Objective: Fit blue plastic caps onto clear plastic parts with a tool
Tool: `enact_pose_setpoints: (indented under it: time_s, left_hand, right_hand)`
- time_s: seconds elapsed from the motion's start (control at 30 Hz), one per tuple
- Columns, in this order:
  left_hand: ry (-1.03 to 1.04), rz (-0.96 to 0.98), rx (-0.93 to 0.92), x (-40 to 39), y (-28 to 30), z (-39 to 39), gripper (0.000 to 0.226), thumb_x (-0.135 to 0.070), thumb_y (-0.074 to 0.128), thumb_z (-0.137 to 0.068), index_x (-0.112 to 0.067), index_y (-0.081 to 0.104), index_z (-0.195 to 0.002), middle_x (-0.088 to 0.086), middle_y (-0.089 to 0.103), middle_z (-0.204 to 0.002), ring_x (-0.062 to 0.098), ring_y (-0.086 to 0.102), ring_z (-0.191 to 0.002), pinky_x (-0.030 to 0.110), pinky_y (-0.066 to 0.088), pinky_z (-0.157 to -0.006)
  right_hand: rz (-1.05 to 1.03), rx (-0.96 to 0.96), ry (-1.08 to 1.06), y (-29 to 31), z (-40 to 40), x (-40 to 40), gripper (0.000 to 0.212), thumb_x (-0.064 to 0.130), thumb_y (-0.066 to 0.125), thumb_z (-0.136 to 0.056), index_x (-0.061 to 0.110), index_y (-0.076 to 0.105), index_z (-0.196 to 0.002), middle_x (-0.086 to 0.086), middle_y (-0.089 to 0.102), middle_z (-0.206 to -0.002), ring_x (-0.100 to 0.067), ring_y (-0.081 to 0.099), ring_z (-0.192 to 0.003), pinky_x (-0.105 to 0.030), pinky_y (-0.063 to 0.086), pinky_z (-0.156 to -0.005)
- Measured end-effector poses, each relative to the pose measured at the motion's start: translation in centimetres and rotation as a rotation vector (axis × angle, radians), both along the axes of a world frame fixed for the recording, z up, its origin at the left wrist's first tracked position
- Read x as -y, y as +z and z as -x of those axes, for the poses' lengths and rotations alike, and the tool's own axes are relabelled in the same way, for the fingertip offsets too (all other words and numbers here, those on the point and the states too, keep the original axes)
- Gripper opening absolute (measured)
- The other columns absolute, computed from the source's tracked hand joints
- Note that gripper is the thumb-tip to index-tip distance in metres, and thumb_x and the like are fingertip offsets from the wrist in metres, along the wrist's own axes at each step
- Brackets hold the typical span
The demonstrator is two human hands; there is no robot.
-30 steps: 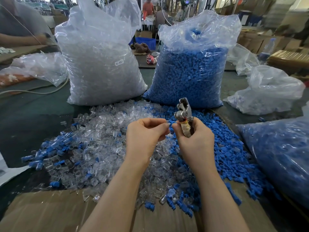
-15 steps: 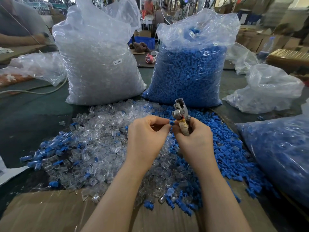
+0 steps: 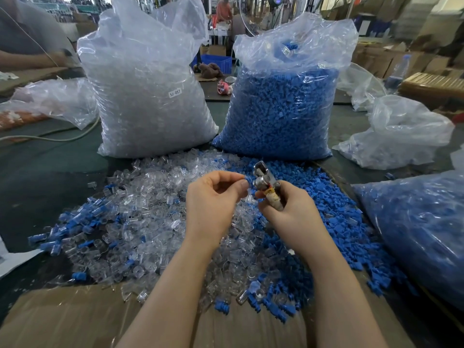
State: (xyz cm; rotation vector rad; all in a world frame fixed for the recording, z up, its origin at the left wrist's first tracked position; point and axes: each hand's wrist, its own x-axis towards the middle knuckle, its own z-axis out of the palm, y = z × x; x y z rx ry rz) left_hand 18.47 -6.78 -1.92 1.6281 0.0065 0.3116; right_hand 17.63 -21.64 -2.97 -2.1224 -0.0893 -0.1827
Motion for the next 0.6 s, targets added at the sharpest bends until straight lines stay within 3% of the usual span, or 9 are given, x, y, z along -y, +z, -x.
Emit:
enact_pose_setpoints:
  time_s: [0.17,0.33,0.43,0.6]
  left_hand:
    - [-0.025,0.061,0.014,-0.16,0.03,0.00,0.015,-0.001,0.074,-0.084,-0.015,0.074,-0.083,0.001,0.076,-0.076,0.011,0.073,-0.072,0.018,0.056,-0.067]
    - [-0.046,0.072,0.038,-0.30,0.04,-0.05,0.019,0.001,0.074,-0.082,-0.018,0.073,-0.080,-0.002,0.075,-0.074,0.008,0.072,-0.069,0.015,0.055,-0.065]
    - [-0.069,0.080,0.052,-0.39,-0.02,-0.06,0.021,0.002,0.075,-0.081,-0.019,0.073,-0.079,-0.002,0.075,-0.073,0.007,0.072,-0.069,0.015,0.054,-0.066]
    - [-0.115,0.077,0.069,-0.66,-0.02,-0.03,0.019,0.001,0.075,-0.081,-0.018,0.073,-0.080,-0.001,0.075,-0.075,0.010,0.072,-0.071,0.017,0.055,-0.068]
  right_hand:
    - [0.072,-0.043,0.077,-0.04,0.07,0.13,0.013,0.016,0.064,-0.084,0.013,0.062,-0.096,-0.009,0.063,-0.077,-0.021,0.051,-0.061,-0.049,0.048,-0.061]
    - [0.077,-0.052,0.090,-0.21,-0.08,0.26,0.014,0.015,0.062,-0.083,0.018,0.061,-0.097,-0.005,0.065,-0.078,-0.027,0.054,-0.064,-0.044,0.047,-0.059]
    - [0.118,-0.044,0.085,-0.49,-0.15,0.44,0.018,0.016,0.060,-0.080,0.023,0.060,-0.096,-0.002,0.063,-0.073,-0.017,0.051,-0.058,-0.036,0.042,-0.054]
    - [0.132,-0.068,0.090,-0.46,-0.20,0.45,0.022,0.020,0.056,-0.077,0.026,0.057,-0.098,0.000,0.062,-0.073,-0.017,0.051,-0.059,-0.032,0.040,-0.055]
